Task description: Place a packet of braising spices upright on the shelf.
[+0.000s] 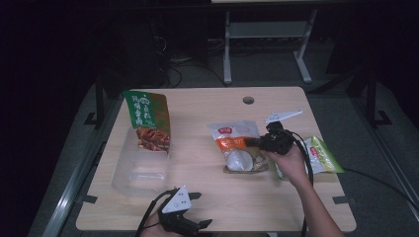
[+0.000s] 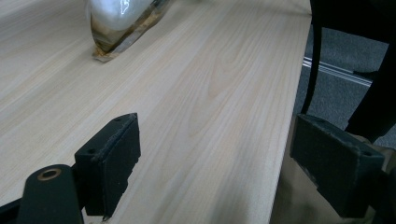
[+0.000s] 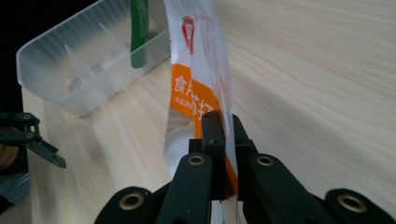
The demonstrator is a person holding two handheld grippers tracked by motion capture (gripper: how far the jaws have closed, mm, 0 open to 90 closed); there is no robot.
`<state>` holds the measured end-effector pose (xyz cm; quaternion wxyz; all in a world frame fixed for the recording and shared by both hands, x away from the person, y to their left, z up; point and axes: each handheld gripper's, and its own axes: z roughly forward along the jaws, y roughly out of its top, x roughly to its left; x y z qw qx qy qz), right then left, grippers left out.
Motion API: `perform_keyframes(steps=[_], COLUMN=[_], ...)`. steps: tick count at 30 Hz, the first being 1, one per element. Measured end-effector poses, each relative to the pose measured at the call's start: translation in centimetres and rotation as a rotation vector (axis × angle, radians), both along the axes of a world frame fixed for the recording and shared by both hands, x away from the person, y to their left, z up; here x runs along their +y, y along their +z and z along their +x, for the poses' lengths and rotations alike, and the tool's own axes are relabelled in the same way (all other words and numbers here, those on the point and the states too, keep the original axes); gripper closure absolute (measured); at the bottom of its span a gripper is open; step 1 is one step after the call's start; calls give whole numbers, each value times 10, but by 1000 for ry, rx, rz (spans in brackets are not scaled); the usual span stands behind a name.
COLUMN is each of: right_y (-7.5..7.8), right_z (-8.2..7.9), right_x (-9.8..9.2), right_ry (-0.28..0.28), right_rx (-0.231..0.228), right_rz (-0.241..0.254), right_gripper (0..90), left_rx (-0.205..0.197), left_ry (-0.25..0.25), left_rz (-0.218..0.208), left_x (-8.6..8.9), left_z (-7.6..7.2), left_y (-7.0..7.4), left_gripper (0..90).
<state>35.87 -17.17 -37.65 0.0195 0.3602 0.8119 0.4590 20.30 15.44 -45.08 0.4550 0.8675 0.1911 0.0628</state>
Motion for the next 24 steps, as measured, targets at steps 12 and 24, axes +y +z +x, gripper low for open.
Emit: perform_keyframes(steps=[12, 24], right_y=[14, 23], right_z=[-16, -21], right_x=[7, 27], right_ry=[5, 47], right_rx=[-22, -41], right_rz=[45, 75], right_gripper=[899, 899], left_rx=[1, 1], left_ry=[3, 4], left_rz=[-4, -9], left_x=[0, 1], left_z=[-1, -2], left_y=[0, 1], left_gripper=[159, 159])
